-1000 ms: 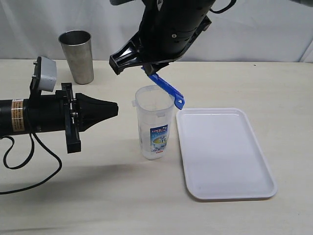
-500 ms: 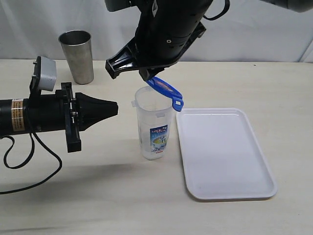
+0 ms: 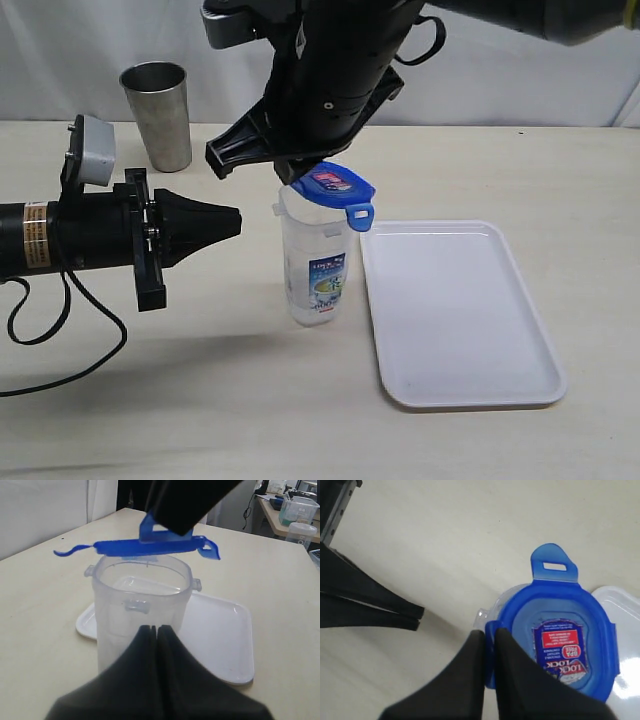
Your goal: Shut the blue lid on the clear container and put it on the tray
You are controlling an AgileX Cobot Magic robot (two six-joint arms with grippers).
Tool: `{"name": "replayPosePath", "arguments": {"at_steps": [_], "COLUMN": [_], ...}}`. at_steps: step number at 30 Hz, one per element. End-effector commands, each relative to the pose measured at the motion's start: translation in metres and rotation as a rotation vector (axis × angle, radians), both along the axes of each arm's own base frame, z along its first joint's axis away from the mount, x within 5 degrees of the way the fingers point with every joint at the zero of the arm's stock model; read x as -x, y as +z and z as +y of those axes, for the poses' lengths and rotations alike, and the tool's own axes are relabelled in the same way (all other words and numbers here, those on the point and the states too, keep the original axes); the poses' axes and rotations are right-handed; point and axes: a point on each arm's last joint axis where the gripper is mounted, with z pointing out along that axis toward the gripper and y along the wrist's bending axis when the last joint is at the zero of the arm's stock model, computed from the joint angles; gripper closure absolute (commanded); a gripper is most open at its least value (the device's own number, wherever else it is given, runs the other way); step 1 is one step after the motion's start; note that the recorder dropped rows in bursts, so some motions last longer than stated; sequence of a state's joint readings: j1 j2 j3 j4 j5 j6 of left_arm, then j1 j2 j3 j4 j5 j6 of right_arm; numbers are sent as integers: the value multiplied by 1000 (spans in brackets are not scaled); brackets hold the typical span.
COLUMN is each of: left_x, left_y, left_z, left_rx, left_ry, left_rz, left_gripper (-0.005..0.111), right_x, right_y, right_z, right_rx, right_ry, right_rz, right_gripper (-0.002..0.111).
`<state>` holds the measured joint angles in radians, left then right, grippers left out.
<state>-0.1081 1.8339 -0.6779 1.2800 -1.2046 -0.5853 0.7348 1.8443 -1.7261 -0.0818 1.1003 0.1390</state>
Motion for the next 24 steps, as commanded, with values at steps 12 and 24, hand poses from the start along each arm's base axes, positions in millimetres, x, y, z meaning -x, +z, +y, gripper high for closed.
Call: {"name": "replayPosePath", "arguments": {"at_steps": [12, 24], "left_x": [0, 1], "left_y": [-1, -1], "left_z": [-2, -2], "left_rx": [12, 11], "left_ry": [10, 8], "left_rz": [16, 16], "left_gripper": [107, 107], "right_x": [-7, -3], "right_y": [-5, -22], "right_z": [7, 5], "right_rx": [-24, 18], "right_ry": [23, 50], "right_rz": [-39, 10], "right_gripper": [104, 104]}}
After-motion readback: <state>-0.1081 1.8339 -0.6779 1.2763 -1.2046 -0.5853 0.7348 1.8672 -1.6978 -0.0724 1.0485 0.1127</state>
